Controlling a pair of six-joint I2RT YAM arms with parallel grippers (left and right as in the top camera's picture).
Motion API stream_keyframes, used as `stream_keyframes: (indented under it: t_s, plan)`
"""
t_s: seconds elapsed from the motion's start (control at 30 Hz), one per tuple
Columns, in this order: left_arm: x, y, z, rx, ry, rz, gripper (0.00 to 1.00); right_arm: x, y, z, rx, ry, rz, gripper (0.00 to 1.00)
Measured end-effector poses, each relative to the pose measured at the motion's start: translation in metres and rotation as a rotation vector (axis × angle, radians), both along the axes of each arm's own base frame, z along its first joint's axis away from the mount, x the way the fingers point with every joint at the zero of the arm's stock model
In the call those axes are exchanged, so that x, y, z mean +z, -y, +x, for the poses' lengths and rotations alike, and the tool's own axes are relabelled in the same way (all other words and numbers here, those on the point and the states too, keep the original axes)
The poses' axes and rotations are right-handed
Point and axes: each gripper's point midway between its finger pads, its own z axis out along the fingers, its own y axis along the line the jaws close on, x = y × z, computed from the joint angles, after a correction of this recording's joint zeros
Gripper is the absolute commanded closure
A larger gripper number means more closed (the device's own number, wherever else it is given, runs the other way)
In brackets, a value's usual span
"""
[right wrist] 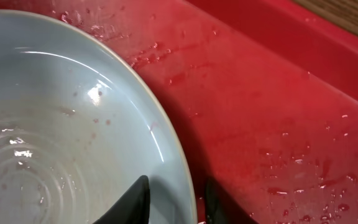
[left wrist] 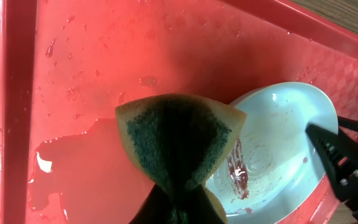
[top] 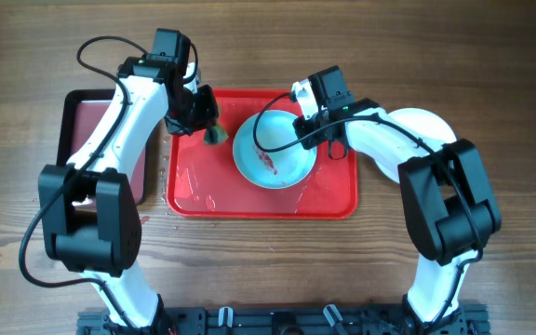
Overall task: Clean dirty plates on tray and stack at the side
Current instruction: 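Grip the last white plate rim on the tray with the right gripper, then scrub the held plate with the sponge in the left gripper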
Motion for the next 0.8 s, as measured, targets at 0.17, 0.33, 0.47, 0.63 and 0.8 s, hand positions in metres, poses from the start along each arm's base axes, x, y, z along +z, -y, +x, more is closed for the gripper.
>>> stream_keyframes:
  t_s: [0.17, 0.33, 0.47, 0.63, 0.8]
  plan:
    - [0.000, 0.000, 0.000, 0.000, 0.000, 0.000, 0.96, 0.002, 0.005, -0.005, -0.043, -0.056, -0.005, 0.96]
    - [0.000, 0.000, 0.000, 0.000, 0.000, 0.000, 0.96, 0.002, -0.011, -0.044, -0.293, -0.345, 0.162, 0.96]
    - [0.000, 0.000, -0.001, 0.000, -0.005, 0.001, 0.96, -0.004, -0.026, -0.060, -0.502, -0.453, 0.211, 0.78]
    - [0.000, 0.000, -0.002, 0.000, -0.008, 0.001, 0.96, 0.000, -0.039, -0.058, -0.539, -0.446, 0.248, 0.96]
    - [-0.004, -0.002, -0.002, 0.000, -0.003, 0.016, 0.96, -0.003, -0.036, -0.054, -0.531, -0.411, 0.239, 0.95]
